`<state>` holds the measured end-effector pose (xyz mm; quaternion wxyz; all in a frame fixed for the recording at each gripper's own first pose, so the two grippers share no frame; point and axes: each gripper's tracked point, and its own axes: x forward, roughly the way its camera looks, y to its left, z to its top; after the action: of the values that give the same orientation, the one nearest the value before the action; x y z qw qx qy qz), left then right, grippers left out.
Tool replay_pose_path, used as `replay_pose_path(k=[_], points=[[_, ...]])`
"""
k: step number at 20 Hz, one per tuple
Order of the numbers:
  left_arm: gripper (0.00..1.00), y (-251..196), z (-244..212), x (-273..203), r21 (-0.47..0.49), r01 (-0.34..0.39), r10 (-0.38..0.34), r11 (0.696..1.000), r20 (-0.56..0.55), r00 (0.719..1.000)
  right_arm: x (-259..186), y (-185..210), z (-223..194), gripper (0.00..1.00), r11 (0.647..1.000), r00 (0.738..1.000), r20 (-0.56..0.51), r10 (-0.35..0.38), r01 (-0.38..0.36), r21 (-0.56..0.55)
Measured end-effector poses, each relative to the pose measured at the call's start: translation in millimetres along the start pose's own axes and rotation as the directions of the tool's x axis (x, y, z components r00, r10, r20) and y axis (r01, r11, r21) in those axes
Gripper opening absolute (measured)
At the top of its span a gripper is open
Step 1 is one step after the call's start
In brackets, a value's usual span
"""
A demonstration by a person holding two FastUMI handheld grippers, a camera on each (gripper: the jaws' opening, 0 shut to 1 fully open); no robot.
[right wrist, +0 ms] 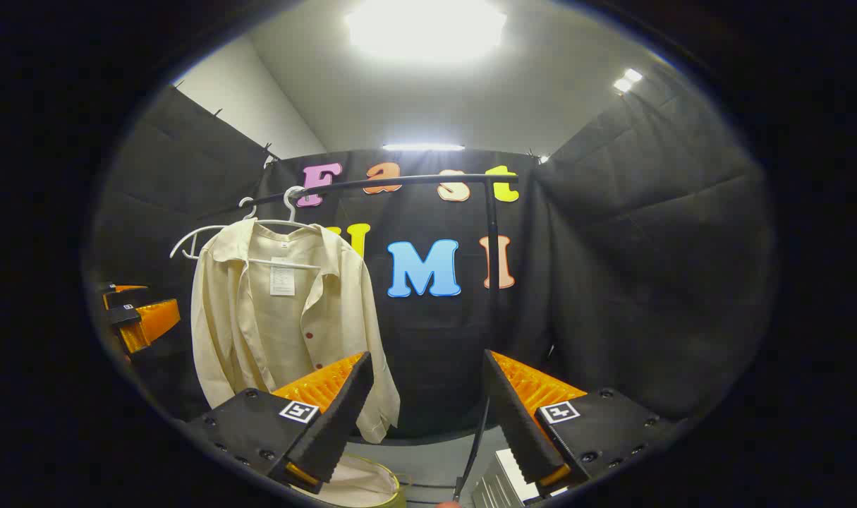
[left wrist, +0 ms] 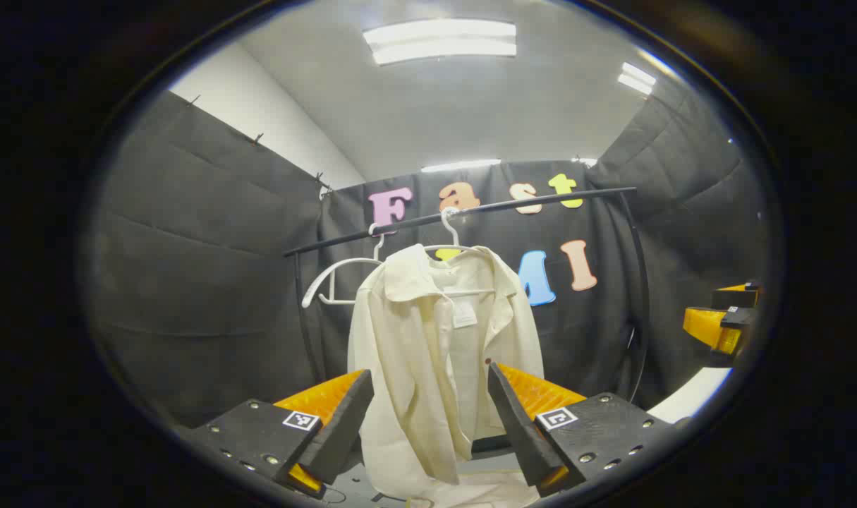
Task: Grasp the clothes on the hanger with both hands and then place them into the laundry hamper below.
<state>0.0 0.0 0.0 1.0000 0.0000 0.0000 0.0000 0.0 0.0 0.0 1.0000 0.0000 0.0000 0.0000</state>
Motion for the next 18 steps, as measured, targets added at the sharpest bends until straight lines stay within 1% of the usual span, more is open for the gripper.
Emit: replay_pose_path(k=[2,8,12,18], points=[[0.96,0,-1,-1,0.0,-0.001,0.001,1.0,0.0,1.0,-1,0,0,0.96,1.0,1.0,-0.001,-0.002,0.002,0.004],[0.96,4,-3,-4,-0.003,-0.006,0.006,1.0,0.001,1.0,-1,4,1,0.98,1.0,1.0,0.001,-0.002,0.002,0.006],[0.95,10,-4,-2,-0.004,-0.007,0.007,1.0,0.003,1.0,2,15,6,0.98,1.0,1.0,0.011,0.003,-0.003,0.007],[0.96,32,-5,8,-0.014,-0.001,0.001,1.0,0.013,1.0,13,40,19,0.98,1.0,0.999,0.042,0.004,-0.004,0.013]])
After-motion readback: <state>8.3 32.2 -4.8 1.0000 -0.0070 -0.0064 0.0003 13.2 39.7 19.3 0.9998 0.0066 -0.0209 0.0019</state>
